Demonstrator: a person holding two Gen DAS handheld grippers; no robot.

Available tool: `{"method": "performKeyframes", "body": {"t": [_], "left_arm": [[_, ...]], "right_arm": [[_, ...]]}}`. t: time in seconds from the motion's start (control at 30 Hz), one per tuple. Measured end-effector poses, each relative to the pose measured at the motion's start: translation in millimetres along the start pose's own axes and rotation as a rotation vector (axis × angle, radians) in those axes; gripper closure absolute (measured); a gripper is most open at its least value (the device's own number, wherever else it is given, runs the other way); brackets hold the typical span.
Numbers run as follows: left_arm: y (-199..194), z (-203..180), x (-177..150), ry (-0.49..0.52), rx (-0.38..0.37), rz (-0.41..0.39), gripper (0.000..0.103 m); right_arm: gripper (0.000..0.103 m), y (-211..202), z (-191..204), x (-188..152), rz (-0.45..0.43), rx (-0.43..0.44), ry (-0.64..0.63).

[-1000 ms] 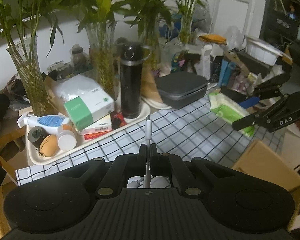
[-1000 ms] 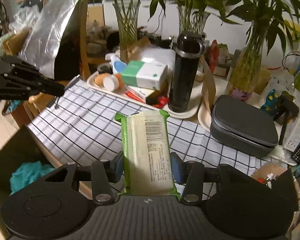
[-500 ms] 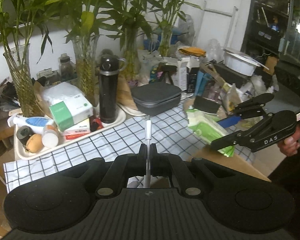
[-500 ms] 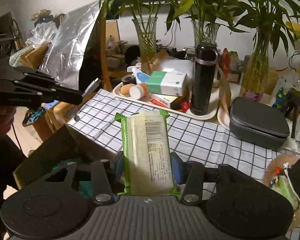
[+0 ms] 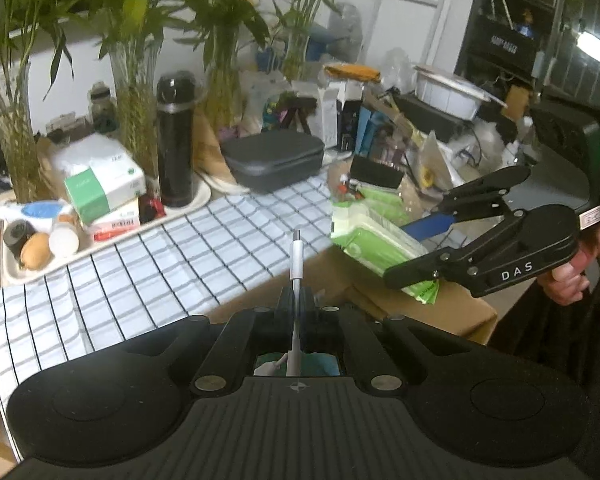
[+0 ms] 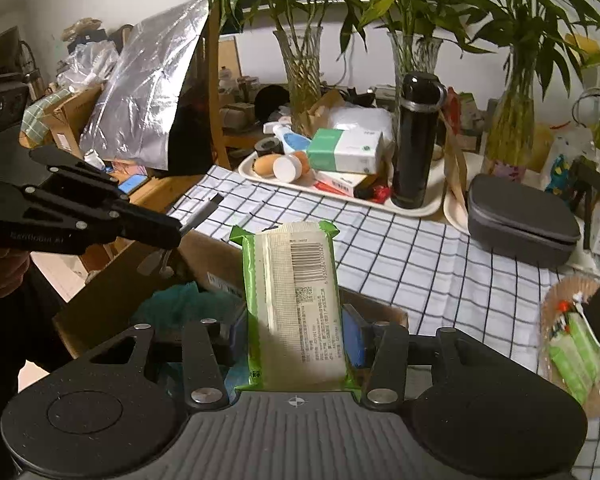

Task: Organize soft objects
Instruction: 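Lower the green wipes and white cable into the box and open both grippers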

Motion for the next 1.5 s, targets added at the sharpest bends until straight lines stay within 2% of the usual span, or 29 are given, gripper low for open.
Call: {"method": "performKeyframes", "body": {"t": [0.17, 0.37, 0.57, 0.9, 0.97, 1.0, 1.03, 1.1, 1.17, 1.3, 1.4, 1.5], "left_arm": [[5, -2, -18, -0.01, 0.027, 0.084, 0.1], [12, 2, -30, -0.019, 0.037, 0.132, 0.1], [14, 0, -33, -0.016, 0.037, 0.145, 0.1], [15, -2, -30, -0.018, 0.018, 0.121, 0.098], [16, -4, -30, -0.004, 0.023, 0.123, 0.087], [16, -6, -29, 0.004, 0.026, 0.122, 0.07], [16, -7, -29, 0.01, 0.029, 0.114, 0.055], [12, -9, -27, 0.013, 0.041, 0.092, 0.043], [7, -11, -26, 0.005, 0.053, 0.078, 0.041], [-7, -11, -23, -0.036, 0.09, 0.045, 0.04], [-22, -7, -22, -0.087, 0.144, 0.01, 0.029], [-33, -4, -26, -0.127, 0.21, -0.002, 0.026]], "right_arm": [[0.052, 8, 4, -19, 0.059, -0.055, 0.025], [0.052, 18, 14, -35, 0.116, -0.069, 0.024], [0.052, 20, 14, -35, 0.122, -0.062, 0.029], [0.052, 21, 18, -34, 0.125, -0.045, 0.016], [0.051, 19, 20, -30, 0.101, -0.035, 0.012], [0.04, 17, 20, -29, 0.089, -0.035, 0.011], [0.023, 14, 20, -27, 0.071, -0.038, 0.007], [0.004, 9, 20, -22, 0.04, -0.05, -0.003], [0.0, 4, 20, -20, 0.018, -0.053, -0.012], [0.0, -5, 20, -23, -0.007, -0.099, -0.016], [0.0, -12, 21, -30, -0.017, -0.137, -0.026], [0.0, -19, 22, -41, -0.01, -0.179, -0.038]]}}
Point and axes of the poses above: each gripper's, at about its wrist camera, not at the fingertips, and y roughly the way its jaws point, z to its left, x to its top, the point moved 10 cm from there along y, roughly the way its jaws point, and after that the axes turned 3 degrees about y, right-handed, at the moved point
